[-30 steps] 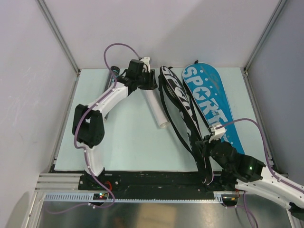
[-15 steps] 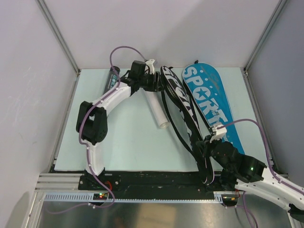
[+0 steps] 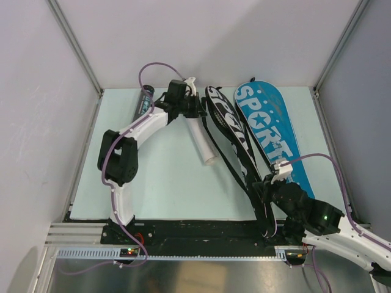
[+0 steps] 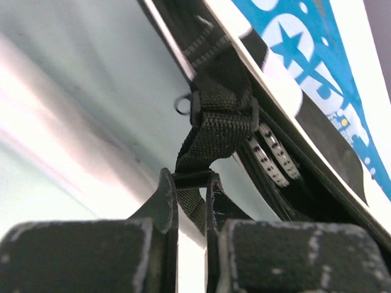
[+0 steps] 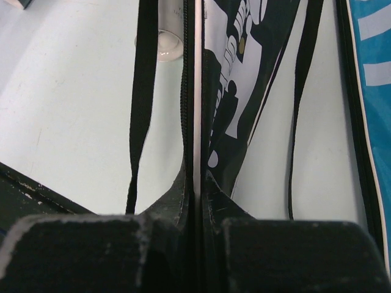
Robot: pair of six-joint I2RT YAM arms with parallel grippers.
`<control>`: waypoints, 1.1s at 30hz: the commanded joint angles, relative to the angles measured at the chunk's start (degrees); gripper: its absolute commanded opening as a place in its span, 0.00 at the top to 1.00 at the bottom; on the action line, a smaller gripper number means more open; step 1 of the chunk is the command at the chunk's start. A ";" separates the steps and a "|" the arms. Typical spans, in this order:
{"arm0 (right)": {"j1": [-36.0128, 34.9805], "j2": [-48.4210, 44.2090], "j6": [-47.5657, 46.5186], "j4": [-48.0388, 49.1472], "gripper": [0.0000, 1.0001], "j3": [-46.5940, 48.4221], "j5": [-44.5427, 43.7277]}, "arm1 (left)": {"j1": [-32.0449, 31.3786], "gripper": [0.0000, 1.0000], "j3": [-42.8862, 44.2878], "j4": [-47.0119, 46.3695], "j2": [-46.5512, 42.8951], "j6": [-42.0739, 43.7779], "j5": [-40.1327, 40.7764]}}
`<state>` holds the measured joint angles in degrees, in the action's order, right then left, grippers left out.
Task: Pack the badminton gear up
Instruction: Adjust the racket bag at the center of the board.
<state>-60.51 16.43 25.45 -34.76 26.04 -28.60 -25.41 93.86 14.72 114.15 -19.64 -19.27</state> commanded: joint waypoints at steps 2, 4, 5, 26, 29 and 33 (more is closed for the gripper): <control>0.15 -1.35 0.19 4.49 1.00 1.72 0.39 | 5.07 1.00 -0.08 -1.69 -3.83 -9.96 5.70; 0.16 -1.82 -0.98 5.42 1.00 1.71 1.77 | 5.91 1.00 1.59 -1.64 -2.63 -10.61 5.28; 0.19 -2.05 -1.57 5.85 1.00 1.72 2.31 | 6.12 1.00 2.24 -1.63 -2.01 -10.78 5.51; 0.22 -2.79 -0.94 7.02 1.00 2.52 4.28 | 6.42 0.48 -8.47 0.65 -18.98 4.30 12.67; 0.22 -2.65 -0.44 7.26 1.00 2.60 4.58 | 2.93 0.48 -9.12 0.66 -21.89 8.90 11.74; 0.24 -2.63 0.22 7.18 1.00 2.68 4.65 | 0.07 0.48 -8.49 0.76 -22.56 8.80 13.38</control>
<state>-60.40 14.26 24.53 -35.07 26.04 -23.05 -22.41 84.66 16.73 93.41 -15.07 -7.94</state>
